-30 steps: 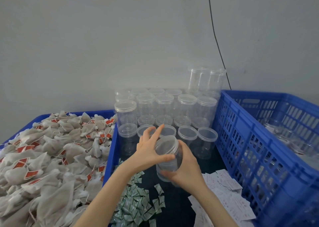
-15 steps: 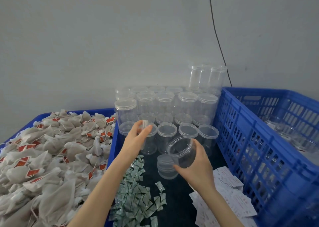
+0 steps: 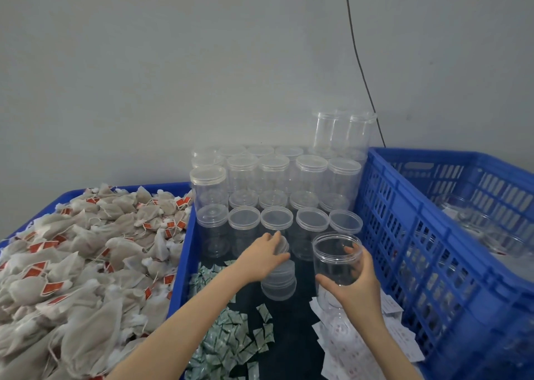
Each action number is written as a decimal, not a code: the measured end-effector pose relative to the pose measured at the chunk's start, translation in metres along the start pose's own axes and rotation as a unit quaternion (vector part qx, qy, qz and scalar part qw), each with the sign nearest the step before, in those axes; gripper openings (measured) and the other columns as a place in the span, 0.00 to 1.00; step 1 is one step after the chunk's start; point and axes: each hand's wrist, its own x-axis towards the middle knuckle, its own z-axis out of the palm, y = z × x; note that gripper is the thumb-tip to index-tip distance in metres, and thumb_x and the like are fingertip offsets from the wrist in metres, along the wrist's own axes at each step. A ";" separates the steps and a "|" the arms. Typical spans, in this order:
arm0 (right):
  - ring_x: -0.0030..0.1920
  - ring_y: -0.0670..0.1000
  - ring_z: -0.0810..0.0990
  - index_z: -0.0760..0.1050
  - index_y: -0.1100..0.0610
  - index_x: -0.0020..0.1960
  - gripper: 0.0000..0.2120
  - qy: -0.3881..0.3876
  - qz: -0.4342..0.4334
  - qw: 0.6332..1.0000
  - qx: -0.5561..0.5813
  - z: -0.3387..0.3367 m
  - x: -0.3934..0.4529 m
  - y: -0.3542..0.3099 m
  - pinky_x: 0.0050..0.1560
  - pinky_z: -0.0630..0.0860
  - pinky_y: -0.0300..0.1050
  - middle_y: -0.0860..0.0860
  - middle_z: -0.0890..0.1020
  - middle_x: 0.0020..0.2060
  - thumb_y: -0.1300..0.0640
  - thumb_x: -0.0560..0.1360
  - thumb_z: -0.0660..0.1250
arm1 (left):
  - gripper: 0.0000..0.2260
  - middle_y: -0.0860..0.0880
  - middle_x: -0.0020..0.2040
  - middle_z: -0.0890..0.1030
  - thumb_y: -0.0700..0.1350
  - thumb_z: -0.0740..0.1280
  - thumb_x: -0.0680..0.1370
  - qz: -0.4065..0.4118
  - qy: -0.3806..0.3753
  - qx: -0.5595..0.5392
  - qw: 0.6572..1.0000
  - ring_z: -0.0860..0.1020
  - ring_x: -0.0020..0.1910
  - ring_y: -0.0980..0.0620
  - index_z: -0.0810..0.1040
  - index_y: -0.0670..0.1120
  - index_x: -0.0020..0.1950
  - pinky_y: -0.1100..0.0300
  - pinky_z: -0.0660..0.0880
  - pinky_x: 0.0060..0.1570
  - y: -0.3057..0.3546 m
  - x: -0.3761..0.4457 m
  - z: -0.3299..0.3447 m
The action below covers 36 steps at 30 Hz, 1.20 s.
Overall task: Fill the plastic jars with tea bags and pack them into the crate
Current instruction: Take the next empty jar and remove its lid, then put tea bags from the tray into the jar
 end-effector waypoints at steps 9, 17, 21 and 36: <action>0.59 0.37 0.74 0.65 0.42 0.67 0.45 -0.037 -0.013 0.999 -0.013 -0.001 -0.015 0.007 0.56 0.69 0.33 0.36 0.76 0.58 0.61 0.59 0.84 | 0.16 0.42 0.67 0.69 0.45 0.54 0.83 0.031 -0.037 0.264 0.963 0.70 0.65 0.40 0.63 0.42 0.70 0.47 0.67 0.59 0.008 0.033 0.036; 0.59 0.34 0.74 0.65 0.36 0.61 0.42 -0.050 -0.018 0.998 -0.029 0.001 -0.020 0.005 0.53 0.68 0.28 0.35 0.75 0.56 0.61 0.58 0.84 | 0.20 0.42 0.69 0.67 0.46 0.55 0.82 0.029 -0.042 0.266 0.963 0.70 0.66 0.40 0.61 0.44 0.75 0.47 0.65 0.62 -0.011 0.040 0.049; 0.60 0.36 0.73 0.65 0.35 0.62 0.43 -0.061 -0.012 0.998 -0.020 0.007 -0.022 0.006 0.58 0.68 0.36 0.36 0.76 0.57 0.61 0.58 0.84 | 0.21 0.43 0.69 0.69 0.49 0.56 0.82 0.036 -0.052 0.254 0.965 0.69 0.67 0.42 0.61 0.46 0.75 0.48 0.65 0.63 -0.014 0.040 0.046; 0.60 0.39 0.74 0.65 0.38 0.63 0.43 -0.135 -0.017 0.991 0.011 0.066 -0.036 -0.018 0.56 0.69 0.33 0.38 0.76 0.59 0.59 0.58 0.84 | 0.12 0.51 0.58 0.79 0.46 0.60 0.80 0.012 0.175 0.166 0.970 0.78 0.54 0.52 0.76 0.51 0.62 0.54 0.77 0.52 -0.069 -0.040 -0.060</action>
